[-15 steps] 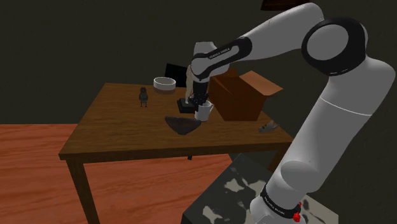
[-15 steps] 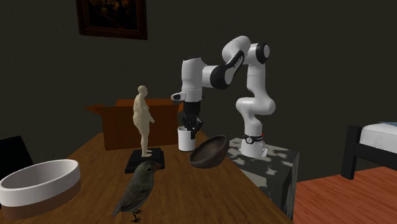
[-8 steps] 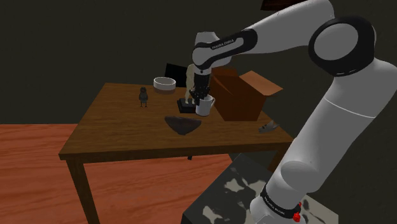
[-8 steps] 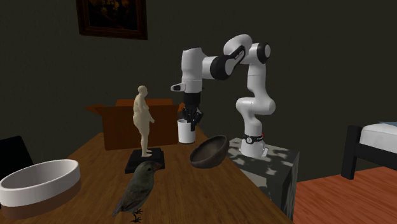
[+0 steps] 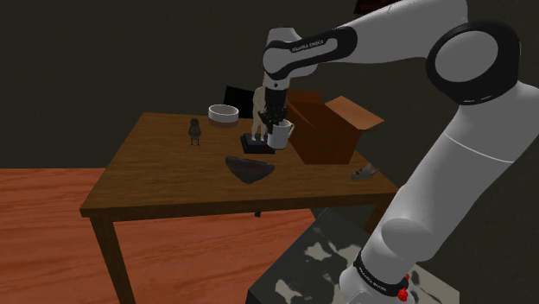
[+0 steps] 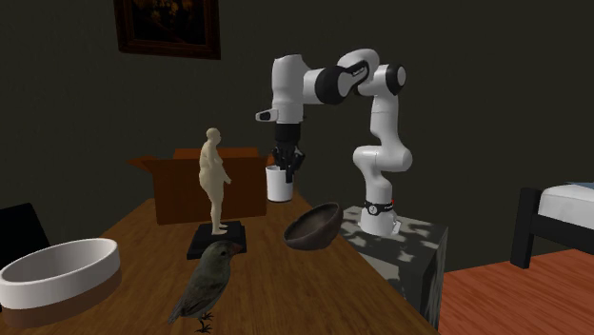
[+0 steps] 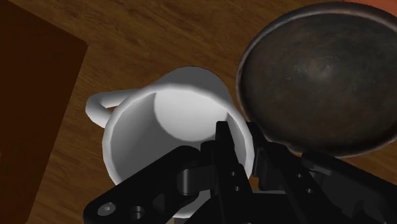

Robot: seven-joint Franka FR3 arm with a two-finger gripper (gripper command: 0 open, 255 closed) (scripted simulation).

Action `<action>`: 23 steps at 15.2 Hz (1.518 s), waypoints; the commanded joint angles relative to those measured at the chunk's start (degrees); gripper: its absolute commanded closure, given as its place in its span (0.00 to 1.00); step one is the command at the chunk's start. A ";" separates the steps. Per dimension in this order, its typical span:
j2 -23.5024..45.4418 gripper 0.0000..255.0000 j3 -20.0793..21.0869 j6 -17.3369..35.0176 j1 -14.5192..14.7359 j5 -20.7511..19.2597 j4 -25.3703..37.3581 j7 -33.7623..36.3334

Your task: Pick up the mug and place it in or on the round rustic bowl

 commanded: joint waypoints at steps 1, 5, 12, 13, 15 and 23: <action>-0.17 1.00 -0.04 -1.54 -0.03 0.02 1.37 -0.20; -0.66 1.00 0.01 -4.57 0.00 0.05 3.92 -0.37; -2.49 1.00 1.51 -8.75 1.25 0.23 6.08 2.01; -3.17 1.00 2.25 -9.15 1.85 0.33 5.70 3.30; -4.37 1.00 3.78 -9.98 3.04 0.62 5.14 5.89; -6.83 1.00 9.76 -13.34 7.50 2.28 5.41 15.75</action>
